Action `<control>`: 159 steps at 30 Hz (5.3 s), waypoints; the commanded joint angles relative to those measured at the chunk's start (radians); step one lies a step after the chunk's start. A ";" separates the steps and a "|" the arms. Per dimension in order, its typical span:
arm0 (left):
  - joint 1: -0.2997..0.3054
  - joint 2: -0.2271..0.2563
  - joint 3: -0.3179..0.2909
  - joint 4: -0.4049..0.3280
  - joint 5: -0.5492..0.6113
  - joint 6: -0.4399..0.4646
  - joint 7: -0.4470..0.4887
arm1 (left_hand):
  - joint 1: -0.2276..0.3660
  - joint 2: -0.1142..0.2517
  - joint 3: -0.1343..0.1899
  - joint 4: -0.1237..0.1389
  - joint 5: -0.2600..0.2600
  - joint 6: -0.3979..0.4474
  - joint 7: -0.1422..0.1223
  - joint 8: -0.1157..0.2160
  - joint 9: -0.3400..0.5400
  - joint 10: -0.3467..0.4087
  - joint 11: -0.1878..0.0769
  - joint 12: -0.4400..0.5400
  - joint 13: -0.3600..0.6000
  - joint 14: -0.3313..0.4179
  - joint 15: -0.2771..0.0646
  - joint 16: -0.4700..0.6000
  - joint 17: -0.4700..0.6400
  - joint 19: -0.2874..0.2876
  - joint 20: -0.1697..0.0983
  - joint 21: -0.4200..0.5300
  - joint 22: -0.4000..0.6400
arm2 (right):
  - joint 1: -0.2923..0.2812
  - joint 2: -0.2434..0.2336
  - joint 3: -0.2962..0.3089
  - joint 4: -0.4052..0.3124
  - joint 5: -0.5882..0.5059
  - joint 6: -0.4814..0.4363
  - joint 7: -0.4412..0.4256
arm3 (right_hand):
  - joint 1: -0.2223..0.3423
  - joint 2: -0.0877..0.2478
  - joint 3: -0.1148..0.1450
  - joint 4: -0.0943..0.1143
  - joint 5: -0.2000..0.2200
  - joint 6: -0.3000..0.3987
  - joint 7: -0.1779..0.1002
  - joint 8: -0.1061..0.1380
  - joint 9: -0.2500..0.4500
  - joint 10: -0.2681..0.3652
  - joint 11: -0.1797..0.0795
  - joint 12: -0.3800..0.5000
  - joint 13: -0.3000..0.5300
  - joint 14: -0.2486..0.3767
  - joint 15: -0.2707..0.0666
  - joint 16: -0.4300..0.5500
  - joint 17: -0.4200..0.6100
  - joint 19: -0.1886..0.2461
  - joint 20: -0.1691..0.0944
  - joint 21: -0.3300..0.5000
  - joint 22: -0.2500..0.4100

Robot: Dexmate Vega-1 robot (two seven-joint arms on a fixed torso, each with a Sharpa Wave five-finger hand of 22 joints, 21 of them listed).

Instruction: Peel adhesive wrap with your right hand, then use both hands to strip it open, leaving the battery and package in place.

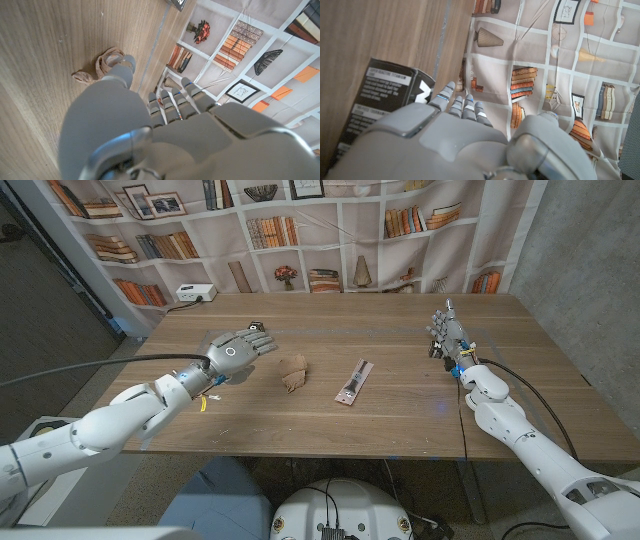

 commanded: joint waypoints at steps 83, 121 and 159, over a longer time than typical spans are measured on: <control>-0.210 -0.236 0.243 0.172 0.164 0.034 0.055 | 0.192 0.041 -0.021 -0.010 0.041 0.013 0.008 -0.005 0.007 0.013 0.004 0.008 0.010 0.021 -0.006 0.001 0.003 0.030 0.013 0.019 0.008 | 0.007 0.005 0.001 0.015 0.003 -0.003 -0.003 | 0.003 0.005 0.005 -0.004 -0.004 0.003 -0.002 0.000 0.003 0.004 -0.001 0.003 0.004 -0.003 -0.007 0.007 0.005 -0.003 -0.002 0.004 0.005; -0.285 -0.307 0.332 0.270 0.148 0.012 0.108 | 0.222 0.045 -0.038 0.001 0.059 0.008 0.018 -0.013 0.008 0.007 0.011 0.008 0.014 0.018 0.005 0.001 0.003 0.028 0.022 0.020 0.010 | 0.008 0.006 -0.004 0.001 -0.007 -0.014 -0.025 | 0.002 0.005 0.008 -0.005 -0.004 0.003 -0.003 0.000 0.003 0.004 -0.001 0.003 0.004 -0.004 -0.009 0.007 0.005 -0.004 -0.002 0.004 0.005; -0.338 -0.346 0.402 0.336 0.135 0.018 0.177 | 0.253 0.082 -0.039 0.006 0.069 0.008 0.026 -0.020 0.011 0.010 0.016 0.015 0.021 0.022 0.010 0.004 0.006 0.023 0.035 0.023 0.013 | -0.006 -0.002 0.005 -0.008 0.000 -0.018 -0.030 | -0.002 0.007 0.009 -0.004 -0.005 0.006 -0.007 0.001 0.003 0.005 -0.007 0.003 0.004 -0.005 -0.012 0.008 0.005 -0.004 -0.002 0.004 0.005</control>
